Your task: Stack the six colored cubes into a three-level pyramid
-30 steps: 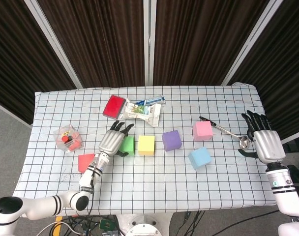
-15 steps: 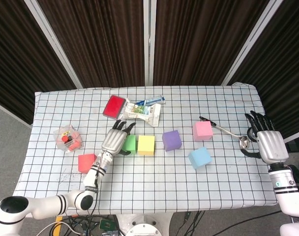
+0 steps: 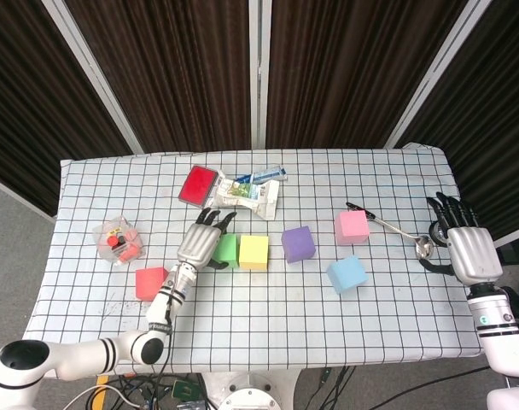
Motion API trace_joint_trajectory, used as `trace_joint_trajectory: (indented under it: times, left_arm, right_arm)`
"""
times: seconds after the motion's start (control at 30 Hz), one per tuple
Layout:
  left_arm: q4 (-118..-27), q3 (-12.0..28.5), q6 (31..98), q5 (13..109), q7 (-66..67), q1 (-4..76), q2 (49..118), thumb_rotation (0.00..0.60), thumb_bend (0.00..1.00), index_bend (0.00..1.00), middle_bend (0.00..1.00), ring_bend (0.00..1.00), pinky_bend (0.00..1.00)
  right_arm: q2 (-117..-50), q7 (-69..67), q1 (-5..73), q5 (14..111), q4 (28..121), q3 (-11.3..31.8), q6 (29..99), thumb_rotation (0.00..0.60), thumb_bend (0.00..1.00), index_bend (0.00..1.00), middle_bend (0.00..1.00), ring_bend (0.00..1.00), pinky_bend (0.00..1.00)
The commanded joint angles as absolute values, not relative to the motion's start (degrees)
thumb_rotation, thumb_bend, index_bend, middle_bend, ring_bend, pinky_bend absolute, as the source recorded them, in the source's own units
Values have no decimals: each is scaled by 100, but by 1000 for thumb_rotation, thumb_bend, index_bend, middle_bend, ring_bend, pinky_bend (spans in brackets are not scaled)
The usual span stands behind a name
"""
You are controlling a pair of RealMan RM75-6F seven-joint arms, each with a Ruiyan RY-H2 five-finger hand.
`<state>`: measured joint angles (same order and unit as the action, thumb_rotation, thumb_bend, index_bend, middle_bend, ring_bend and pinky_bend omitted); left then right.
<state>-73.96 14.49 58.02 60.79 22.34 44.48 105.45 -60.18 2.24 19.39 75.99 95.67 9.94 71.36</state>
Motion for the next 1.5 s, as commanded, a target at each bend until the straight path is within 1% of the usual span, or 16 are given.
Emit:
trace_joint_trajectory:
  times: [0.03, 0.97, 1.07, 1.2, 1.37, 1.5]
  left_arm:
    - [-7393, 1440, 5829, 6074, 2266, 4451, 10575, 600, 95, 83, 480, 95, 6]
    - [-7296, 1435, 5853, 5969, 2290, 4481, 10743, 600, 95, 84, 468, 95, 5]
    - [-7294, 1440, 5857, 5972, 2267, 4477, 10753, 600, 94, 84, 440, 95, 5]
    - [-7284, 1445, 5841, 5996, 2195, 4472, 10744, 600, 78, 84, 346, 95, 4]
    - [-7275, 1458, 5824, 6004, 2123, 4463, 10727, 600, 64, 83, 261, 94, 4]
    - [-7312, 1438, 5804, 6023, 2083, 4450, 10702, 600, 60, 82, 236, 94, 3]
  right_arm:
    - [-6021, 224, 1943, 7597, 9560, 995, 7131, 600, 0, 0, 0, 0, 0]
    - [-6019, 272, 1909, 7564, 9493, 934, 7090, 600, 0, 0, 0, 0, 0]
    - [-6017, 272, 1905, 7555, 9491, 931, 7083, 600, 0, 0, 0, 0, 0]
    - [-6025, 270, 1905, 7553, 9480, 925, 7073, 600, 0, 0, 0, 0, 0]
    - [-6043, 277, 1913, 7546, 9471, 925, 7057, 600, 0, 0, 0, 0, 0]
    - [-6058, 378, 1915, 7493, 9479, 928, 7053, 600, 0, 0, 0, 0, 0]
